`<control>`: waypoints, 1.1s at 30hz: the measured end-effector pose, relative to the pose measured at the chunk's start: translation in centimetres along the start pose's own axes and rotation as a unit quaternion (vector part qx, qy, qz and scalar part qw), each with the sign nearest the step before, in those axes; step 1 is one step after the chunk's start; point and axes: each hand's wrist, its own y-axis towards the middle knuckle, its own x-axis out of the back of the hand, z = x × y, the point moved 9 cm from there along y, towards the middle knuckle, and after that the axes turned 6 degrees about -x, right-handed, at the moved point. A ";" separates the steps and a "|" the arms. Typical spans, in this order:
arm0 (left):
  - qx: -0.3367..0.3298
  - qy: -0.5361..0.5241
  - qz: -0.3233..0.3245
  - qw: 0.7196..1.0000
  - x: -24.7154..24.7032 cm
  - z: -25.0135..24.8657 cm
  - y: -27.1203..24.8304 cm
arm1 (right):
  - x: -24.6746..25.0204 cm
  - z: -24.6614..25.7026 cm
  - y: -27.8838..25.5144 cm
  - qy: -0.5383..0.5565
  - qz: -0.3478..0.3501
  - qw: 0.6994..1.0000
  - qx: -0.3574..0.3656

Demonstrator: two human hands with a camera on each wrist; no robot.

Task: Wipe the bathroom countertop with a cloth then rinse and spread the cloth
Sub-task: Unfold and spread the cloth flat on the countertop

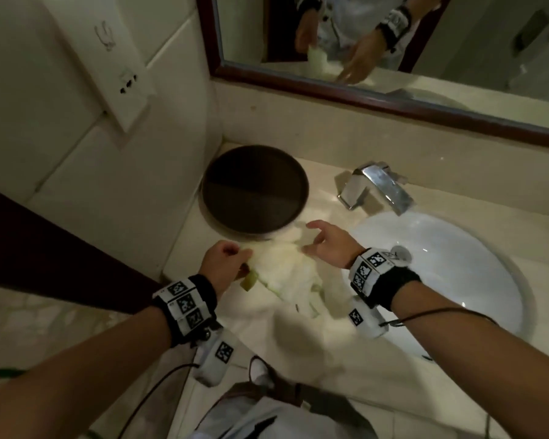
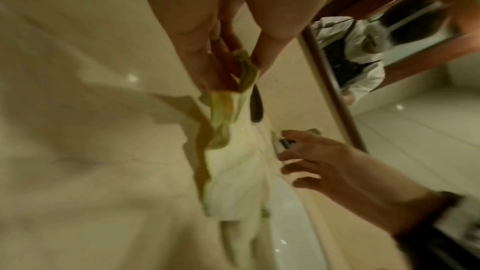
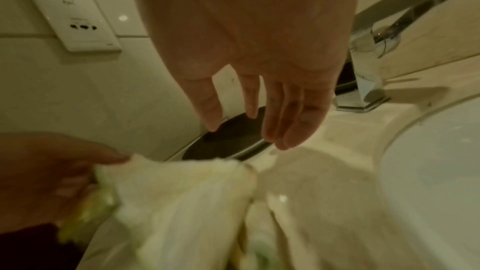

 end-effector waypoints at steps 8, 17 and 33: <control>0.130 0.237 0.094 0.958 2.6 5.5 1.8 | -4.4 -5.3 -1.0 -0.127 -0.013 0.988 -0.084; 0.118 0.152 0.038 0.980 1.2 3.8 4.3 | -5.9 -3.0 -2.4 -0.148 -0.046 0.988 -0.003; -0.013 0.337 0.139 0.931 -1.9 2.5 3.9 | 0.0 -8.8 0.3 0.042 -0.043 0.984 -0.170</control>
